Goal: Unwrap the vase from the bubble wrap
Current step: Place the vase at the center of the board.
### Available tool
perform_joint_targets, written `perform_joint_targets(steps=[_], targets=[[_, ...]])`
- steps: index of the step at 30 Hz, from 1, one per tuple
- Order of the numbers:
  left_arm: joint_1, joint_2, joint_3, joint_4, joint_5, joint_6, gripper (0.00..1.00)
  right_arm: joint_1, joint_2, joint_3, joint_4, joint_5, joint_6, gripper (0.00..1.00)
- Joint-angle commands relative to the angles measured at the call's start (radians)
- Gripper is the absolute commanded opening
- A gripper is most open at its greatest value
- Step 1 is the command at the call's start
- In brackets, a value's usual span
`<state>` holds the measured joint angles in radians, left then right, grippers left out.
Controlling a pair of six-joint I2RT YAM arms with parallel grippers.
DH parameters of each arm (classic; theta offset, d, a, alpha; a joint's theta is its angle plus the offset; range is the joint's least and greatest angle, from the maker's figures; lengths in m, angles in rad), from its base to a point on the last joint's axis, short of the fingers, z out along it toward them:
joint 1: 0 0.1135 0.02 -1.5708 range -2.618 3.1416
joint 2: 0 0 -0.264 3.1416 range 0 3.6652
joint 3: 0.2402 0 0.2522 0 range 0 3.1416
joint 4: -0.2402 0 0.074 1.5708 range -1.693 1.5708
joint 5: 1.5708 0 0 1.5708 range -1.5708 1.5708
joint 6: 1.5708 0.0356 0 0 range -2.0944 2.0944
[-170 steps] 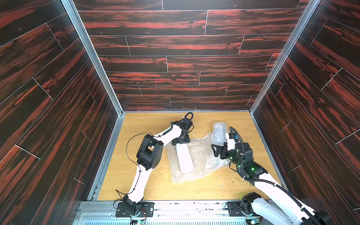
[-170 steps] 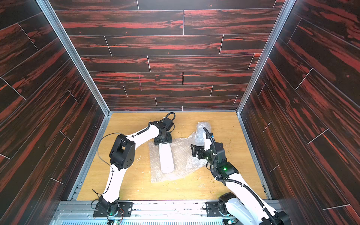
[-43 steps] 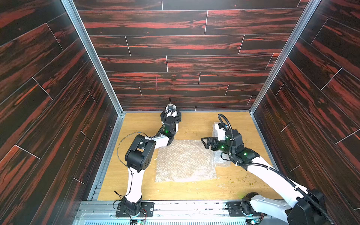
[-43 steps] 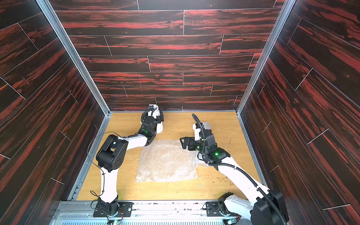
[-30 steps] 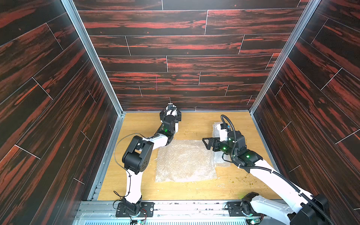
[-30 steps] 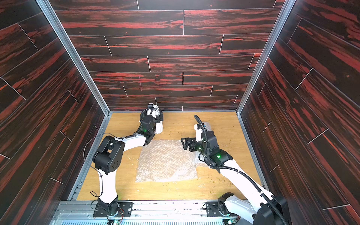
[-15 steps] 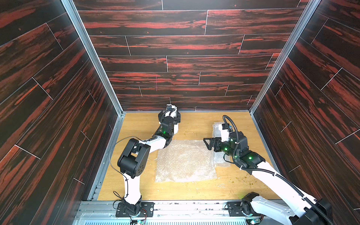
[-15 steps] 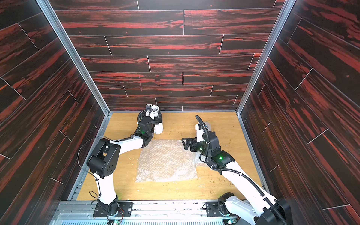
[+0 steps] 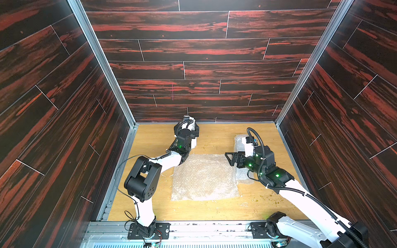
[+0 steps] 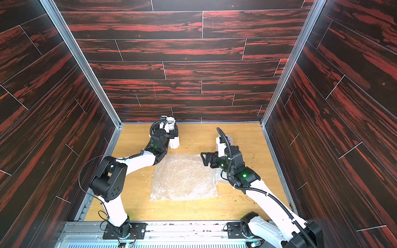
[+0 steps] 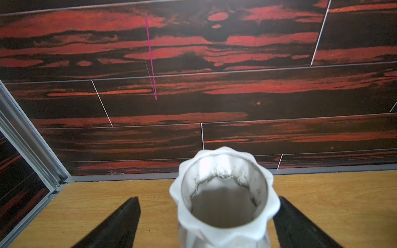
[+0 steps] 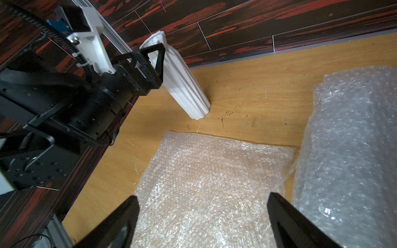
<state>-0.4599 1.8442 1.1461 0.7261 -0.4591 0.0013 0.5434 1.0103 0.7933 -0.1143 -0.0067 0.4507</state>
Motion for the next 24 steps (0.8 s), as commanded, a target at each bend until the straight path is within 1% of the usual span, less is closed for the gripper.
perform_joint_targets(steps=[1,5,8,11,13,15,16,19,20,22,24], targets=[[-0.009,-0.065,-0.01,-0.037,0.014,-0.015,1.0,0.006,-0.036,-0.012,-0.014,0.015,-0.015,0.96],[-0.031,-0.086,-0.042,-0.049,-0.017,-0.022,1.0,0.006,-0.05,-0.01,-0.029,0.025,-0.033,0.96],[-0.05,-0.16,-0.086,-0.078,-0.052,-0.045,1.0,0.006,-0.055,-0.004,-0.05,0.031,-0.052,0.96],[-0.08,-0.245,-0.149,-0.126,-0.052,-0.056,1.0,0.006,-0.064,0.014,-0.083,0.056,-0.083,0.96],[-0.116,-0.314,-0.179,-0.2,-0.089,-0.055,1.0,0.006,-0.068,0.036,-0.117,0.088,-0.111,0.96],[-0.139,-0.396,-0.206,-0.316,-0.148,-0.126,0.98,0.006,-0.078,0.051,-0.141,0.109,-0.138,0.96],[-0.147,-0.445,-0.224,-0.403,-0.152,-0.195,0.98,0.004,-0.083,0.054,-0.145,0.117,-0.149,0.97],[-0.149,-0.562,-0.258,-0.673,-0.094,-0.4,0.96,0.004,-0.099,0.059,-0.154,0.132,-0.169,0.97],[-0.149,-0.583,-0.256,-0.775,-0.05,-0.47,0.95,0.004,-0.105,0.056,-0.153,0.131,-0.172,0.97],[-0.15,-0.596,-0.259,-0.908,0.067,-0.588,0.96,0.004,-0.116,0.042,-0.148,0.126,-0.172,0.97],[-0.152,-0.574,-0.289,-0.931,0.204,-0.692,0.95,0.002,-0.123,0.024,-0.139,0.12,-0.169,0.97]])
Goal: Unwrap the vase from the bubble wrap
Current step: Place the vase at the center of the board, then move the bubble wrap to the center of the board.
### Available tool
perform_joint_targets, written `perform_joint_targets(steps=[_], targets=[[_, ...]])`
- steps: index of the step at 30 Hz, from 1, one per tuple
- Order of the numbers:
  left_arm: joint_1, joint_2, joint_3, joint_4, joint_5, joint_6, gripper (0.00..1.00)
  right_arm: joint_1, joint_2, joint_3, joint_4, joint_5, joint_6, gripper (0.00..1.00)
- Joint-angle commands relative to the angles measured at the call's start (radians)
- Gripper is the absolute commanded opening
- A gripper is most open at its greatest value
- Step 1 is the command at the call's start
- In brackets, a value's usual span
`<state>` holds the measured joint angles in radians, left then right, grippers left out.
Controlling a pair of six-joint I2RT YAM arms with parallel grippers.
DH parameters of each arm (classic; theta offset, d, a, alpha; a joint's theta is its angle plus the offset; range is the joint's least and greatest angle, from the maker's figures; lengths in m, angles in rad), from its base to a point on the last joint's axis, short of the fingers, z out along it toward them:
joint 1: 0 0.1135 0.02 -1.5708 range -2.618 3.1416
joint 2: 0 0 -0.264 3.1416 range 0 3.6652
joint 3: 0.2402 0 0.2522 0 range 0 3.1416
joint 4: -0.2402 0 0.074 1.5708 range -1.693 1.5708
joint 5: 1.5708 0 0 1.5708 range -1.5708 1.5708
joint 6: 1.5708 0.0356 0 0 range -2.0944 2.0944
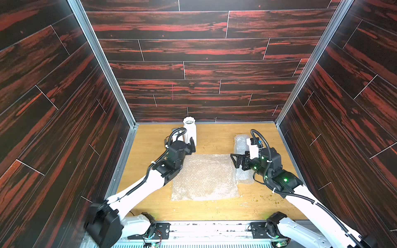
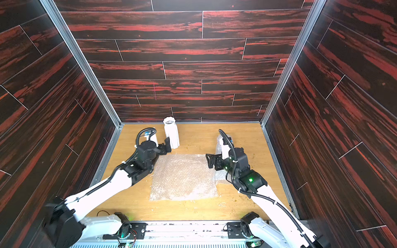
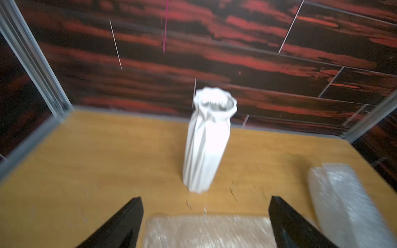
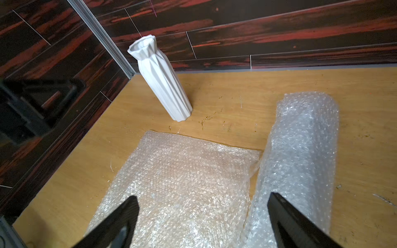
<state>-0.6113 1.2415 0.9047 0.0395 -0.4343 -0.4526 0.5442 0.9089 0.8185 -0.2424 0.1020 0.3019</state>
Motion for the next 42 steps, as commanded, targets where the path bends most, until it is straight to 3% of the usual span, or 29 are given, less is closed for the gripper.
perform_joint_targets(steps=[1,6,10,13,16,22,26,34,37,42], targets=[[-0.003,0.054,-0.066,-0.23,0.234,-0.293,0.95,0.002,-0.027,-0.01,-0.008,0.009,-0.019,0.97],[-0.019,0.272,-0.098,-0.062,0.386,-0.411,0.95,0.002,-0.058,-0.051,0.002,0.013,-0.009,0.97],[-0.038,0.439,-0.065,0.007,0.439,-0.445,0.95,0.002,-0.069,-0.071,-0.028,0.027,-0.008,0.97],[-0.045,0.49,-0.074,0.022,0.442,-0.464,0.95,0.001,-0.09,-0.092,-0.032,0.034,0.002,0.97],[-0.045,0.497,-0.099,-0.04,0.39,-0.475,0.95,0.001,-0.096,-0.098,-0.029,0.034,0.007,0.97],[-0.024,0.426,-0.115,-0.322,0.157,-0.457,0.95,0.002,-0.066,-0.079,-0.019,0.034,-0.019,0.97],[0.071,0.344,-0.154,-0.422,0.125,-0.419,0.95,0.002,-0.048,-0.065,-0.009,0.03,-0.04,0.97],[0.391,0.266,-0.166,-0.541,0.193,-0.231,0.95,-0.006,-0.106,-0.069,-0.012,0.041,-0.087,0.97],[0.477,0.292,-0.112,-0.577,0.186,-0.174,0.86,-0.01,-0.132,-0.051,-0.039,0.06,-0.115,0.97],[0.525,0.331,-0.018,-0.704,0.097,-0.174,0.86,-0.023,-0.181,-0.036,-0.075,0.096,-0.137,0.98]])
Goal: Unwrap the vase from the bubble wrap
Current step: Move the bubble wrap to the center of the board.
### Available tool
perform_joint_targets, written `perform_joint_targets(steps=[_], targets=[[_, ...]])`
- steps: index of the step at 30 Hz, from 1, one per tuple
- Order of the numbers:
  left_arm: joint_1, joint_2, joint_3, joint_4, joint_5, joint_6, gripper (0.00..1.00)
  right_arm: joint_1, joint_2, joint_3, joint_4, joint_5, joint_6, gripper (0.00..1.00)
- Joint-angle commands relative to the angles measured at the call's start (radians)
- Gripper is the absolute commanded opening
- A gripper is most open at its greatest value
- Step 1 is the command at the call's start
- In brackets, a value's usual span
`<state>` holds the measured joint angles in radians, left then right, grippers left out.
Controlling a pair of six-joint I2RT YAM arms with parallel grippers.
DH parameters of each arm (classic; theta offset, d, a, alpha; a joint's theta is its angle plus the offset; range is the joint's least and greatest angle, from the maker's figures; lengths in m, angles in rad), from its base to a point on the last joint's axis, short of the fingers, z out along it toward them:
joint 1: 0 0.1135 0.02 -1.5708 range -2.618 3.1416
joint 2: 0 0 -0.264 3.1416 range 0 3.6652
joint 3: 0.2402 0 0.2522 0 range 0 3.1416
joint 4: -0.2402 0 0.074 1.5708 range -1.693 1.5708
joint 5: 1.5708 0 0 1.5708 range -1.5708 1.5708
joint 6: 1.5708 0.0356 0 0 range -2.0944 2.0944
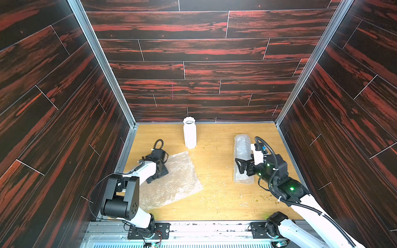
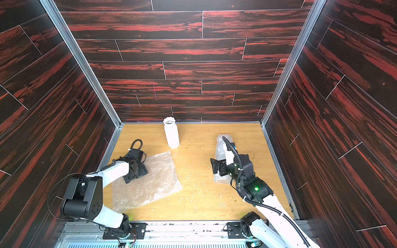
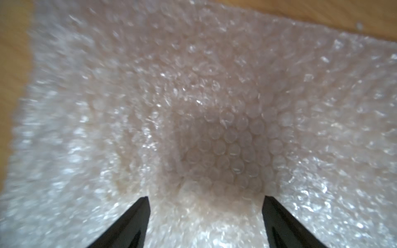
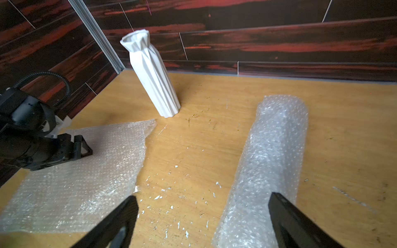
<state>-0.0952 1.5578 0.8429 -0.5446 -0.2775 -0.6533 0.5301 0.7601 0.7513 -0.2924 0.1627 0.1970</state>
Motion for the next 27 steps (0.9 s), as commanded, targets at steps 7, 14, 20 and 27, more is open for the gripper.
perform_joint_targets(steps=[7,14,20,27], targets=[[0.056,-0.033,0.067,-0.134,-0.084,0.067,0.87,-0.016,-0.064,0.031,-0.024,0.039,-0.03,0.99],[-0.115,-0.229,-0.035,-0.063,0.165,-0.041,0.87,-0.028,-0.002,0.039,-0.042,0.067,0.018,0.99],[-0.202,-0.181,-0.175,0.193,0.334,-0.164,0.87,-0.172,0.141,0.054,-0.048,-0.064,0.096,0.99],[-0.194,-0.125,-0.19,0.192,0.269,-0.111,0.87,-0.205,0.185,0.105,-0.081,-0.049,0.105,0.99]])
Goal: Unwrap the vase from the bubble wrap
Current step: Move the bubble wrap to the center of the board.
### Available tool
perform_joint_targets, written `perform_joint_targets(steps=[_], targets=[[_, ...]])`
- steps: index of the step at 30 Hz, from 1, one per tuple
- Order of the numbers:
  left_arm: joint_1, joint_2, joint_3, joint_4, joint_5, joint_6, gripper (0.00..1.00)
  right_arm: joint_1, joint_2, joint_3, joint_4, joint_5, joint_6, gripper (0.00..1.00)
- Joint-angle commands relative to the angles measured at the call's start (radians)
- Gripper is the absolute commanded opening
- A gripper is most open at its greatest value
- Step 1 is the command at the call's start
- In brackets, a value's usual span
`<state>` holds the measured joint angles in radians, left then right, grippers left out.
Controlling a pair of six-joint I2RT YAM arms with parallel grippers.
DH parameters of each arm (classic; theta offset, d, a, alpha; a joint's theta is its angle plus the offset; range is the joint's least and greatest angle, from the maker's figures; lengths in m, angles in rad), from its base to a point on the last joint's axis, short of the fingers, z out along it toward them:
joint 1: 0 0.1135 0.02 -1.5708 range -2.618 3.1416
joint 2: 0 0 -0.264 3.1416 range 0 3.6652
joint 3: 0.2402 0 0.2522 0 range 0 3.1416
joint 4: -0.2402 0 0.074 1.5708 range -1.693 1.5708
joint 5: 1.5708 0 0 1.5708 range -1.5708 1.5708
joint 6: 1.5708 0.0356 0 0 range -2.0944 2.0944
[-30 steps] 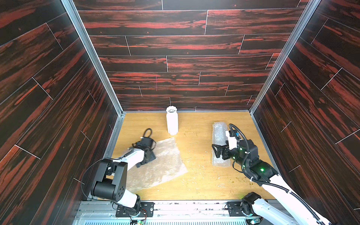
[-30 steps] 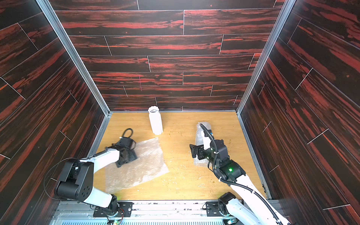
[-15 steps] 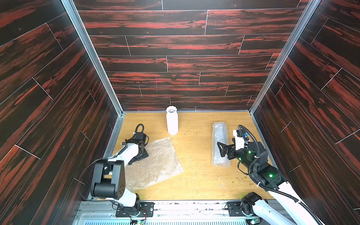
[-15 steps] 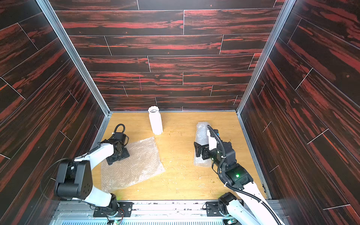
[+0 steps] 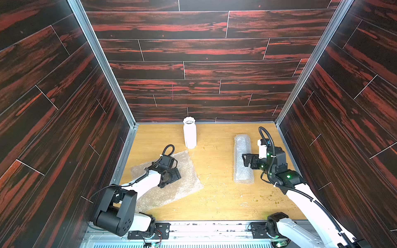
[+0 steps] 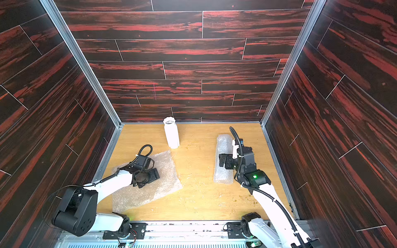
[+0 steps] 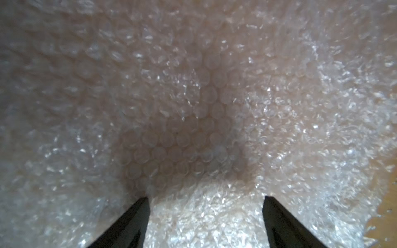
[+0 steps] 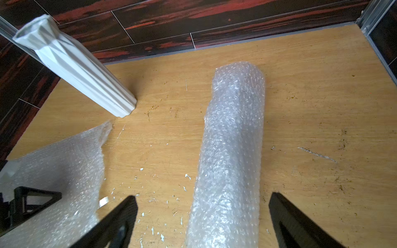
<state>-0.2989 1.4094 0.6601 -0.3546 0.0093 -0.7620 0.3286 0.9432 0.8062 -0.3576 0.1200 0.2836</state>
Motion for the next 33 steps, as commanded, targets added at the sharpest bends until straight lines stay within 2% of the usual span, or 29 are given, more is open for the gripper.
perform_joint_targets(steps=[1,7,10,13,16,21,23,26,28,30,33], targets=[[0.016,0.022,-0.01,-0.007,-0.036,0.002,0.87,-0.003,0.004,0.056,-0.02,0.002,0.02,0.99],[0.141,-0.032,-0.048,-0.044,-0.073,0.048,0.86,-0.006,0.031,0.081,-0.028,0.024,0.012,0.99],[0.157,-0.092,-0.023,-0.105,-0.174,0.046,0.86,-0.017,0.047,0.079,-0.011,0.014,0.016,0.99],[0.162,-0.131,0.005,-0.103,-0.191,0.034,0.86,-0.055,0.059,0.073,0.022,-0.039,0.04,0.99],[0.162,-0.143,0.043,-0.122,-0.174,0.063,0.86,-0.098,0.067,0.067,0.056,-0.103,0.068,0.99],[0.14,-0.213,0.062,-0.142,-0.082,0.119,0.89,-0.197,0.095,0.047,0.097,-0.175,0.086,0.99],[0.09,-0.253,0.057,-0.096,-0.027,0.106,0.89,-0.28,0.119,0.029,0.135,-0.239,0.113,0.99],[-0.065,-0.219,0.083,0.071,0.047,0.036,0.89,-0.416,0.177,0.0,0.236,-0.398,0.198,0.99],[-0.187,-0.113,0.147,0.224,0.116,-0.004,0.91,-0.492,0.232,-0.027,0.327,-0.515,0.278,0.99],[-0.271,0.008,0.246,0.323,0.151,-0.019,0.92,-0.525,0.278,-0.035,0.367,-0.546,0.307,0.99],[-0.32,0.198,0.378,0.464,0.218,-0.068,0.94,-0.542,0.317,-0.039,0.373,-0.535,0.302,0.99]])
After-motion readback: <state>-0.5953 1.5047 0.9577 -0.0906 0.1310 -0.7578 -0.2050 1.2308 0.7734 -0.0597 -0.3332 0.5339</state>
